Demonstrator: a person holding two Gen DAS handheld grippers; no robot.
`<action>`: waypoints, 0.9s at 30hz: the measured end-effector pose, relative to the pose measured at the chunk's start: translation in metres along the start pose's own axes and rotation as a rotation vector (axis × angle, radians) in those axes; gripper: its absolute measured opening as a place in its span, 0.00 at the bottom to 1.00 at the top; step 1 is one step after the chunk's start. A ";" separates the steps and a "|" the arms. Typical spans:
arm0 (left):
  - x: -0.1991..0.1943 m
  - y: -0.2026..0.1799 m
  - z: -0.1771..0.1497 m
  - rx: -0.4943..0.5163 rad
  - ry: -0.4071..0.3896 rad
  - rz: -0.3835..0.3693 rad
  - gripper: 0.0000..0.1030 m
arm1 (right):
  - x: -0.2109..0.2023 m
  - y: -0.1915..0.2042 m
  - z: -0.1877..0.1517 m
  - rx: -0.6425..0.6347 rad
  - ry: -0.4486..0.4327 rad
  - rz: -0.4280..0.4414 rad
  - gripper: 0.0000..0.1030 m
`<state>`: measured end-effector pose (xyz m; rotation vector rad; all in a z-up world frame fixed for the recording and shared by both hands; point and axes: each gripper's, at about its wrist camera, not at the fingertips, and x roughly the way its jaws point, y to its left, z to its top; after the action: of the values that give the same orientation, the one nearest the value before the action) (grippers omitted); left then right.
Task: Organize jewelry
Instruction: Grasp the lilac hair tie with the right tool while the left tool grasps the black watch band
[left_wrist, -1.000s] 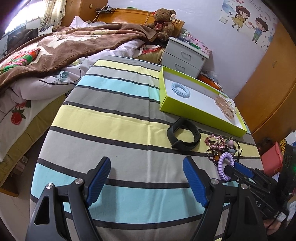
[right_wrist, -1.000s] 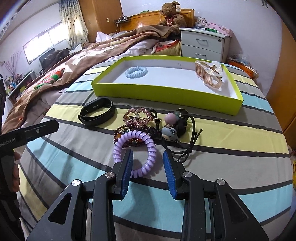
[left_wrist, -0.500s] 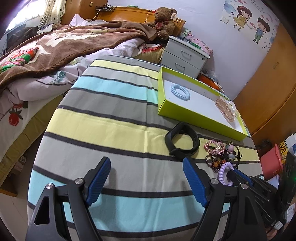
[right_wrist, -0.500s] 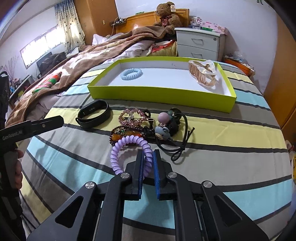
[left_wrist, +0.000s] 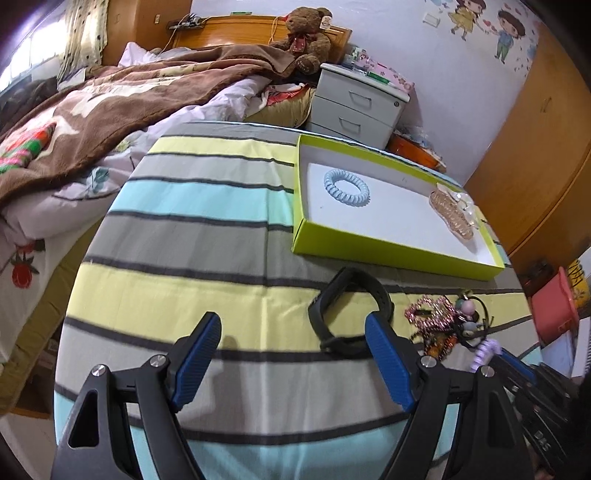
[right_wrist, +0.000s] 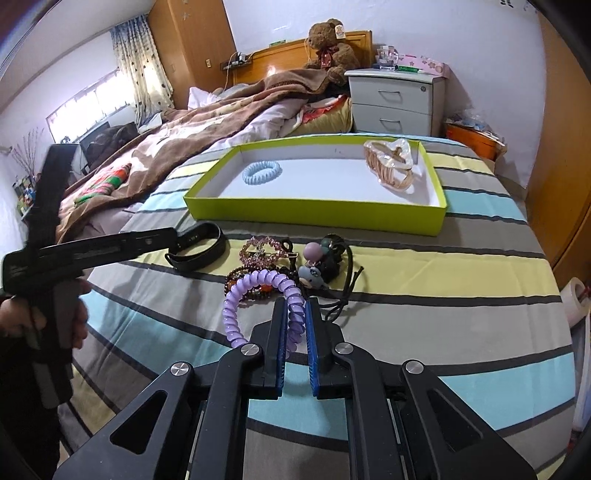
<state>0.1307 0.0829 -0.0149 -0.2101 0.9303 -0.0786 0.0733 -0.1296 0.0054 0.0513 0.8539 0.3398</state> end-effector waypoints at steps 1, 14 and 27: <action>0.003 -0.002 0.003 0.012 0.000 0.006 0.79 | -0.001 -0.001 0.000 0.003 -0.002 0.002 0.10; 0.032 -0.025 0.013 0.110 0.038 0.068 0.66 | -0.002 -0.005 0.003 0.011 -0.014 0.010 0.10; 0.032 -0.041 0.009 0.185 0.042 0.121 0.34 | -0.001 -0.008 0.004 0.021 -0.014 0.014 0.10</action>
<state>0.1579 0.0389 -0.0259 0.0193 0.9692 -0.0569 0.0780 -0.1373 0.0074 0.0797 0.8437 0.3434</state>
